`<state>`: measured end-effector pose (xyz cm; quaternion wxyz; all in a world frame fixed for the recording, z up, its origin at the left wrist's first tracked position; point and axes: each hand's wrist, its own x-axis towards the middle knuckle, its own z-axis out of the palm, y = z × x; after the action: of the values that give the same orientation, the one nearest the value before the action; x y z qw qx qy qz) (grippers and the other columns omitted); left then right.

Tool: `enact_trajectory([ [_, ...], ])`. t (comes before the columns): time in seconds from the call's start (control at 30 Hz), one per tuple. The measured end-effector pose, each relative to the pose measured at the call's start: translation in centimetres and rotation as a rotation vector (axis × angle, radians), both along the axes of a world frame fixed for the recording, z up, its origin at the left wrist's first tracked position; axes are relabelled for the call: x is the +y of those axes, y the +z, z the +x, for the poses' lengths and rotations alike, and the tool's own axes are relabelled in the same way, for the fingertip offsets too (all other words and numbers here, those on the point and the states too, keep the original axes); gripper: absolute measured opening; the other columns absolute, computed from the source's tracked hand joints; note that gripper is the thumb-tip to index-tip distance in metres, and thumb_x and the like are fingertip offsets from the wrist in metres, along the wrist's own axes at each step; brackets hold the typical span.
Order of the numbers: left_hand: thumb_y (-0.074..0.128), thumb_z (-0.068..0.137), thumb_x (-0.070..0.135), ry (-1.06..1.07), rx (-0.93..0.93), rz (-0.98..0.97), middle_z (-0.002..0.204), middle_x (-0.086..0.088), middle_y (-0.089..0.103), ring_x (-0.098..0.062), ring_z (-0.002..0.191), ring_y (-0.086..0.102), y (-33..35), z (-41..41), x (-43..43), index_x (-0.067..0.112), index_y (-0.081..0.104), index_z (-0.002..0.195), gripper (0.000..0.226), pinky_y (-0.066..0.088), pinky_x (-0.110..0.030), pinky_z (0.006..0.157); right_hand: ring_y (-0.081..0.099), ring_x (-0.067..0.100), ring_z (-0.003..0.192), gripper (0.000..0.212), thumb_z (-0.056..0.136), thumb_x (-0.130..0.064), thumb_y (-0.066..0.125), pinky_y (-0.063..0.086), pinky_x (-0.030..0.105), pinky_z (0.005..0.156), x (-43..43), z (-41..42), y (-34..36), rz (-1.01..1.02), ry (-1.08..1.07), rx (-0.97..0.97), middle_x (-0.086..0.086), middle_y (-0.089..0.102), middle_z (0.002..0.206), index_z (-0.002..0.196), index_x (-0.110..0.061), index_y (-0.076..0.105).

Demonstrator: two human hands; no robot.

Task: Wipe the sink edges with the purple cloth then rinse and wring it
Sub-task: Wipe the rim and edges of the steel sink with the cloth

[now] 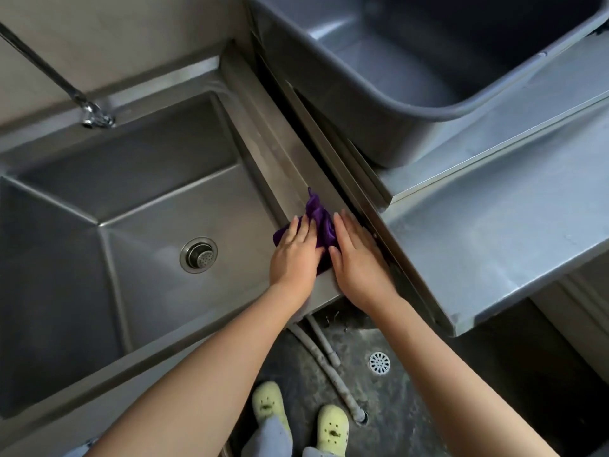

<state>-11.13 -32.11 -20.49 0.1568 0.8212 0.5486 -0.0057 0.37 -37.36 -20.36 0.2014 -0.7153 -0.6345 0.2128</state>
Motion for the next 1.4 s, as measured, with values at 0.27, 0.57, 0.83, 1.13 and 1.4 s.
enact_trajectory([
  [0.27, 0.037, 0.098, 0.026, 0.017, -0.066, 0.016, 0.157, -0.005, 0.019, -0.018, 0.146, 0.007, -0.2, 0.1, 2.6, 0.011, 0.018, 0.147, 0.054, 0.010, -0.029, 0.117, 0.001, 0.014, 0.146, 0.055, 0.099, -0.021, 0.034, 0.005, 0.031, 0.119, 2.0, -0.6, 0.1, 0.045, 0.025, 0.024, 0.005, 0.007, 0.158, 0.148, -0.014, 0.010],
  [0.57, 0.034, 0.099, 0.028, -0.027, -0.046, 0.045, 0.157, -0.009, 0.018, -0.020, 0.146, 0.009, -0.2, -0.8, 7.4, 0.006, 0.018, 0.147, 0.055, 0.004, -0.028, 0.118, 0.008, 0.019, 0.145, 0.054, 0.098, -0.022, 0.034, -0.001, 0.027, 0.117, 7.0, -1.6, -0.5, 0.052, -0.046, -0.029, 0.009, 0.017, 0.156, 0.147, -0.011, 0.014],
  [0.83, 0.033, 0.099, 0.029, -0.025, -0.094, 0.016, 0.158, -0.006, 0.013, -0.018, 0.146, 0.005, -0.2, -2.0, 11.9, 0.009, 0.014, 0.148, 0.055, 0.004, -0.027, 0.118, 0.015, 0.025, 0.144, 0.065, 0.092, -0.041, 0.025, 0.010, 0.035, 0.118, 10.7, -2.6, -1.1, 0.089, -0.015, -0.118, 0.016, 0.024, 0.153, 0.145, -0.004, 0.021],
  [1.13, 0.034, 0.099, 0.031, -0.005, -0.158, -0.060, 0.159, -0.002, 0.007, -0.015, 0.146, -0.001, -0.5, -3.6, 18.9, 0.013, 0.010, 0.148, 0.057, 0.006, -0.031, 0.119, -0.008, 0.014, 0.145, 0.074, 0.093, -0.054, 0.024, -0.001, 0.033, 0.119, 17.6, -2.4, -1.3, -0.026, 0.097, -0.195, 0.005, -0.002, 0.159, 0.147, -0.013, -0.005],
  [1.4, 0.035, 0.099, 0.029, -0.040, -0.148, -0.028, 0.158, -0.007, 0.010, -0.018, 0.146, 0.001, -1.0, -4.9, 25.3, 0.009, 0.010, 0.147, 0.058, 0.002, -0.027, 0.117, -0.010, 0.013, 0.144, 0.076, 0.094, -0.053, 0.030, -0.006, 0.028, 0.116, 23.2, -3.5, -1.3, -0.015, 0.105, -0.245, 0.004, -0.004, 0.159, 0.147, -0.014, -0.008],
])
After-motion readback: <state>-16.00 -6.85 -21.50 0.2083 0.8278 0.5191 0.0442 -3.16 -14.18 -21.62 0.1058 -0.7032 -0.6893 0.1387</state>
